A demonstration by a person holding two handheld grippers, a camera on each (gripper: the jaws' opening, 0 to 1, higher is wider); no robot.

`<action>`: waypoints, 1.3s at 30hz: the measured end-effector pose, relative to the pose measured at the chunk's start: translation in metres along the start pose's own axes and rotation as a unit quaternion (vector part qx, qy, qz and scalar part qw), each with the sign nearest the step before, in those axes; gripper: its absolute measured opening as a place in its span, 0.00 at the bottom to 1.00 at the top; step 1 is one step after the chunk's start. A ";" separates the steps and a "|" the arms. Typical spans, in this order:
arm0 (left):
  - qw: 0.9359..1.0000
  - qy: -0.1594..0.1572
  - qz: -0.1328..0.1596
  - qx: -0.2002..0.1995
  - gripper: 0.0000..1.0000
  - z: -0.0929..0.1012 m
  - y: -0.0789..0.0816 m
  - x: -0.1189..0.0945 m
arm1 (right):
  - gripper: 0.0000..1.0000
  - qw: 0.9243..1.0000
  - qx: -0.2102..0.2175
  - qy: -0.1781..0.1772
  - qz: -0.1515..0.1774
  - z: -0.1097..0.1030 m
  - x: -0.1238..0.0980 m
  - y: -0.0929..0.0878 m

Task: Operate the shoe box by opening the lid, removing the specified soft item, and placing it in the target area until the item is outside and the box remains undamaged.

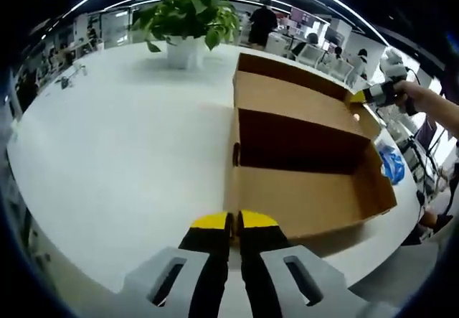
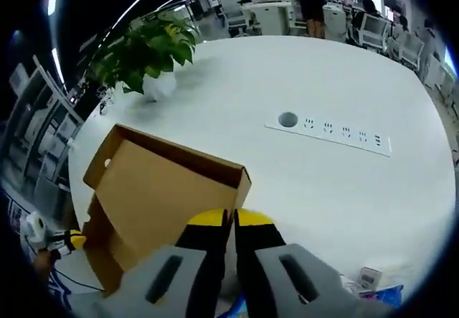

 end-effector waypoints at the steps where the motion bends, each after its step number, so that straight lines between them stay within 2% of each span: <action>1: 1.000 -0.001 0.000 0.000 0.01 0.000 0.000 0.000 | 0.01 1.000 -0.003 0.000 0.002 0.000 -0.001 0.001; 18: 1.000 -0.013 0.009 -0.014 0.01 0.000 0.001 -0.001 | 0.01 0.998 -0.042 -0.001 0.044 -0.015 -0.034 0.004; 39: 1.000 -0.016 0.019 -0.016 0.01 0.000 0.000 0.000 | 0.00 0.991 -0.092 -0.008 0.101 -0.039 -0.073 -0.012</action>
Point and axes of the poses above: the point that each gripper's makers call its tool centre point, and the gripper's own axes: x roughly forward along the fingers, z roughly to its right, y roughly out of its top, the point moved 2 cm from there along -x, roughly backward along the fingers, and after that the axes turned 8 degrees about -z, right-handed, at the moved point
